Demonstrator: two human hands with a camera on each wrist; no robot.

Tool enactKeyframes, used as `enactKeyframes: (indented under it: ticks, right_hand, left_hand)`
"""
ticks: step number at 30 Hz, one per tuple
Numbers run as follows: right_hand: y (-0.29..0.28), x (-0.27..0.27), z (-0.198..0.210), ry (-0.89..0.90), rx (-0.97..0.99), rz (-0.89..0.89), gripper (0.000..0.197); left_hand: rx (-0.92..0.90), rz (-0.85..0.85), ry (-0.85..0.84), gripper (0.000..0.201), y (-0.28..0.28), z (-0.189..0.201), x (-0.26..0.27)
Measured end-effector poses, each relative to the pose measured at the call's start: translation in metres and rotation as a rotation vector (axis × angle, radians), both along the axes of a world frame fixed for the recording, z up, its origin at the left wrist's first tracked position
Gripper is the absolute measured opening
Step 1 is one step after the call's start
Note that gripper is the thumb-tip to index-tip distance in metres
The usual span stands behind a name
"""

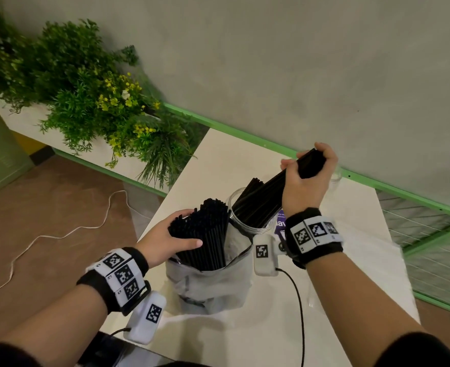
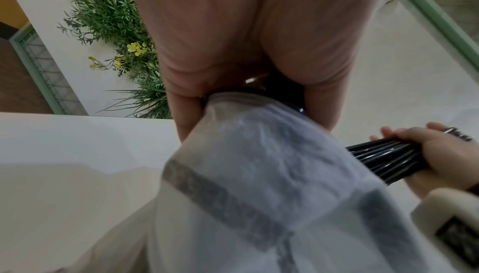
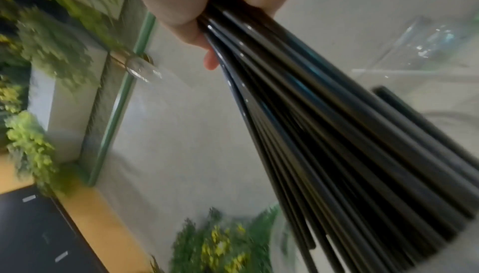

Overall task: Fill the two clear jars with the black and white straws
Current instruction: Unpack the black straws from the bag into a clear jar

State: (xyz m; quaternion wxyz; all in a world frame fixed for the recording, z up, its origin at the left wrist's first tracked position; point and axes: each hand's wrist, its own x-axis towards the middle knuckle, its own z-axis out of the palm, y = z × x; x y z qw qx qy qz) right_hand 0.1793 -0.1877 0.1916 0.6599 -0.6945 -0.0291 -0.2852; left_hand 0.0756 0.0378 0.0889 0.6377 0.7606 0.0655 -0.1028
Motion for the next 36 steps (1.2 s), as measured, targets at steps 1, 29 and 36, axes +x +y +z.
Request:
enactKeyframes:
  ticks: [1,29,36]
  right_hand:
    - [0.003,-0.002,-0.01,0.023,-0.027,0.008,0.048]
    - [-0.032,-0.007,-0.072,0.256,-0.802,0.278,0.061]
    - [0.0,0.013,-0.068,0.317,-1.009,0.376,0.096]
  left_hand:
    - [0.008,0.002,0.001,0.079,0.0,0.001,0.0]
    - [0.033,0.005,-0.021,0.069,0.002,0.002,-0.005]
    - [0.022,-0.001,-0.029,0.07,0.003,0.001,-0.004]
